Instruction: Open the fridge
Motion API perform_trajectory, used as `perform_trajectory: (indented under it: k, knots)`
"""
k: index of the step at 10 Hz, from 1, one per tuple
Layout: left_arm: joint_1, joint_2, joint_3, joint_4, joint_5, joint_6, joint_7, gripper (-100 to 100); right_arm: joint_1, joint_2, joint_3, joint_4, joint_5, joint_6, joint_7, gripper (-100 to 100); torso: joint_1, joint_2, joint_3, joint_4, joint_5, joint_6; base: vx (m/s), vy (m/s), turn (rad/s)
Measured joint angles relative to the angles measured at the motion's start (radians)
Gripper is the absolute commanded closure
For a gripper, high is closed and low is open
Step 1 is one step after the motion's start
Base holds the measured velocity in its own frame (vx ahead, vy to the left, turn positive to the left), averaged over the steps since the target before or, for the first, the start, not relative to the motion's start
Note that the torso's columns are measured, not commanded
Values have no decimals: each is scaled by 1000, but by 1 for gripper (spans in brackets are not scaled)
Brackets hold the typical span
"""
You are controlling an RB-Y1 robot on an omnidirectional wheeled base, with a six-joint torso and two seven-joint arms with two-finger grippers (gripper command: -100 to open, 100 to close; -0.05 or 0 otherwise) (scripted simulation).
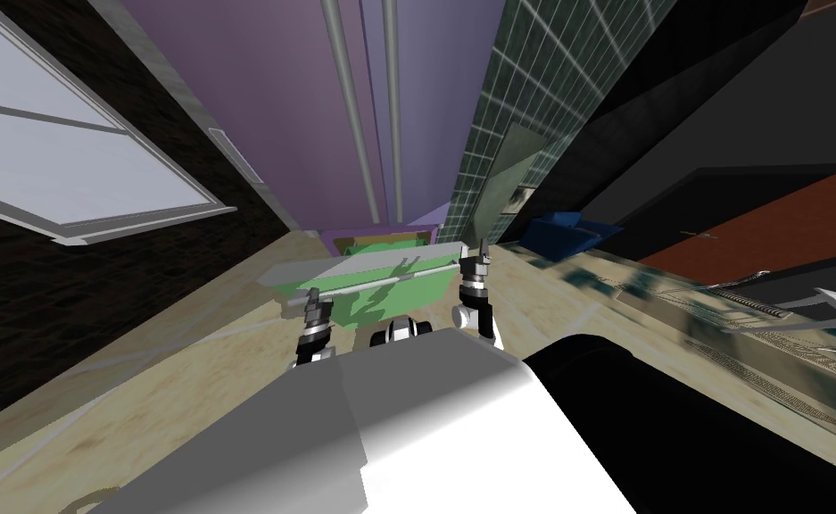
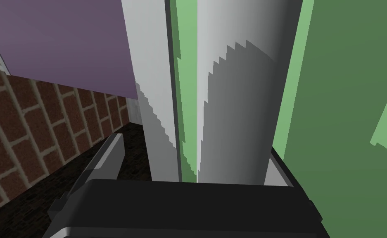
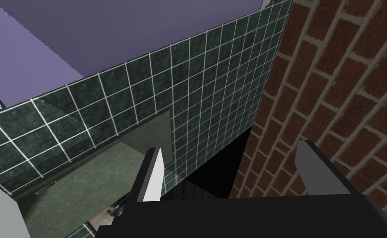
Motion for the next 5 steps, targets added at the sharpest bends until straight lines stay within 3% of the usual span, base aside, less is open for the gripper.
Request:
perform_trajectory:
  k: [5]
  knots:
    - [4,-1,0,5,0,4,0,0,0,0,0,0,0,0,0,0,3,-3,-1,-3,3,0,0,0,0]
